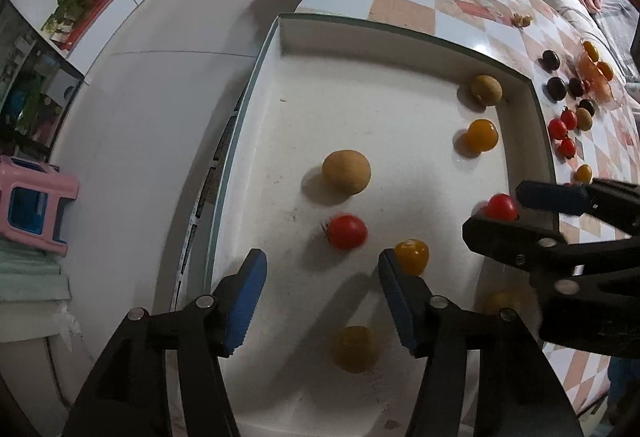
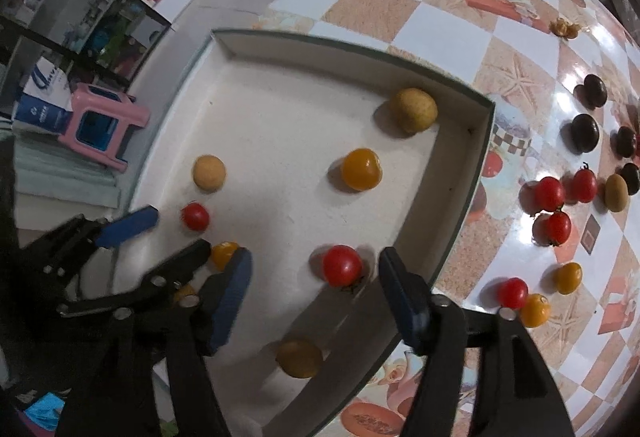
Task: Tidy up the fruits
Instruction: 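Carry both red cherry tomatoes over the white tray and open both tools, then move both open tools back over the fruits on the table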
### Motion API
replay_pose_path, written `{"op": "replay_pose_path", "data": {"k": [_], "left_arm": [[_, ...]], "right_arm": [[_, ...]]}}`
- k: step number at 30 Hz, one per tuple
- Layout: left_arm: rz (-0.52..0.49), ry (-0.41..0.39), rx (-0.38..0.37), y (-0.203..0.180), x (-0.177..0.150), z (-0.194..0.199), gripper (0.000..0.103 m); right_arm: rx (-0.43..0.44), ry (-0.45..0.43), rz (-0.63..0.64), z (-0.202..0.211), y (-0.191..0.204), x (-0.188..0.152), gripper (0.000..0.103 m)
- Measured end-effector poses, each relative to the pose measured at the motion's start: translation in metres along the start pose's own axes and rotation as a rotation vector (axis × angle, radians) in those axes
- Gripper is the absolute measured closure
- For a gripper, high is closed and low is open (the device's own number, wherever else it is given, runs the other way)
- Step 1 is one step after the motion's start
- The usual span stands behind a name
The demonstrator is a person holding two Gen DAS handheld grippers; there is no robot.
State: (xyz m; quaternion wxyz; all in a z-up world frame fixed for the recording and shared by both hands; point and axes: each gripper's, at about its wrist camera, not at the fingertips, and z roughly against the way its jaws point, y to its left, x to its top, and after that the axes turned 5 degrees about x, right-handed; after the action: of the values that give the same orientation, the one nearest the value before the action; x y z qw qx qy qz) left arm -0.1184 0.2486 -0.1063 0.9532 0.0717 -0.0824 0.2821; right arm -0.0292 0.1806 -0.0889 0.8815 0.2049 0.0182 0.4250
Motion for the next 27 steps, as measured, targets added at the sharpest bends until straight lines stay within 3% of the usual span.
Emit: {"op": "replay_pose_path", "data": {"k": [4, 9, 16, 27], "left_arm": [[-0.011, -0.003, -0.004, -0.007, 0.002, 0.005, 0.043], [-0.033, -0.010, -0.020, -0.018, 0.001, 0.017, 0.043], [-0.088, -0.022, -0.053, -0.044, 0.000, 0.029, 0.043], [-0.229, -0.058, -0.149, -0.117, -0.002, 0.054, 0.043]], "right_arm": [[0.043, -0.053, -0.018, 0.020, 0.002, 0.001, 0.018], [-0.010, -0.128, -0.032, 0.046, -0.006, -0.003, 0.001], [-0.062, -0.143, -0.151, 0.068, -0.061, -0.027, 0.000], [-0.168, -0.125, -0.351, 0.084, -0.144, -0.080, 0.000]]}}
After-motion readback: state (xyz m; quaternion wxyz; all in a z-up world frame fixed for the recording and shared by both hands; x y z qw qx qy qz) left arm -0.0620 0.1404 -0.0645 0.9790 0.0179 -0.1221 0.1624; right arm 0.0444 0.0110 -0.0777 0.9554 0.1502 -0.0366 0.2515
